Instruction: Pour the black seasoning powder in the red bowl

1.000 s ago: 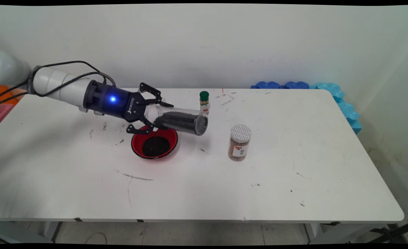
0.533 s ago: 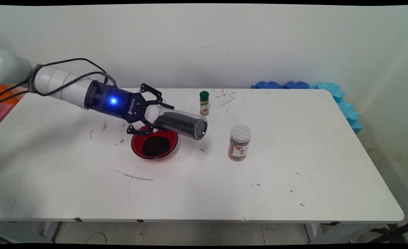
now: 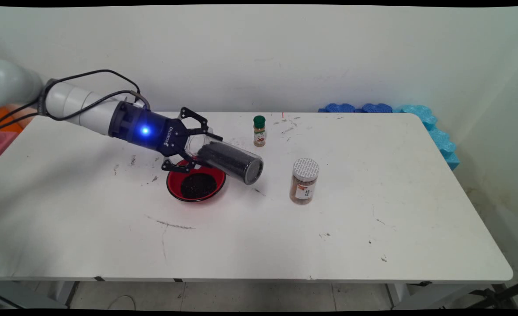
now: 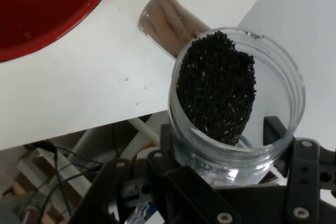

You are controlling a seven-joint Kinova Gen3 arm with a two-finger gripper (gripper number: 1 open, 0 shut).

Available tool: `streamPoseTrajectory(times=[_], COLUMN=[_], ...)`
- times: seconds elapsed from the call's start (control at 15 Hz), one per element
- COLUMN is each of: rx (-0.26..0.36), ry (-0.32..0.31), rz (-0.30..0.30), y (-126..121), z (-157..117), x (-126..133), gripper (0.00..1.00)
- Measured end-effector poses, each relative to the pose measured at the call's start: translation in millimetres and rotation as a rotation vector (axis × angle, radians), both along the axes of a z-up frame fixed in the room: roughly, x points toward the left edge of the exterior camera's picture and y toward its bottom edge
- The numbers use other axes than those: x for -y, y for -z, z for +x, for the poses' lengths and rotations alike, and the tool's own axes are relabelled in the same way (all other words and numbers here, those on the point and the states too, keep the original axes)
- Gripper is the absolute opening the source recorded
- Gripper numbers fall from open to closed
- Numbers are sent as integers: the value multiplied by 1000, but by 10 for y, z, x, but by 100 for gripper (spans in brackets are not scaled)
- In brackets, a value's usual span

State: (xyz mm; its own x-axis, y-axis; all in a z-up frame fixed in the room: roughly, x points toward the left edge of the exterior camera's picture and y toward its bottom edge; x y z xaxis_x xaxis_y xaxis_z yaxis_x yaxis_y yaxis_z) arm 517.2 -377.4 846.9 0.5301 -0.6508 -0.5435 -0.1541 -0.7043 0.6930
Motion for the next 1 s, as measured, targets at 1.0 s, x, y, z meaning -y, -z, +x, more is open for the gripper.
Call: streamPoseTrajectory(times=[1.0], rx=[120], ry=[159], rz=[-241], y=[-140], z=[-115], x=[3], gripper=[0])
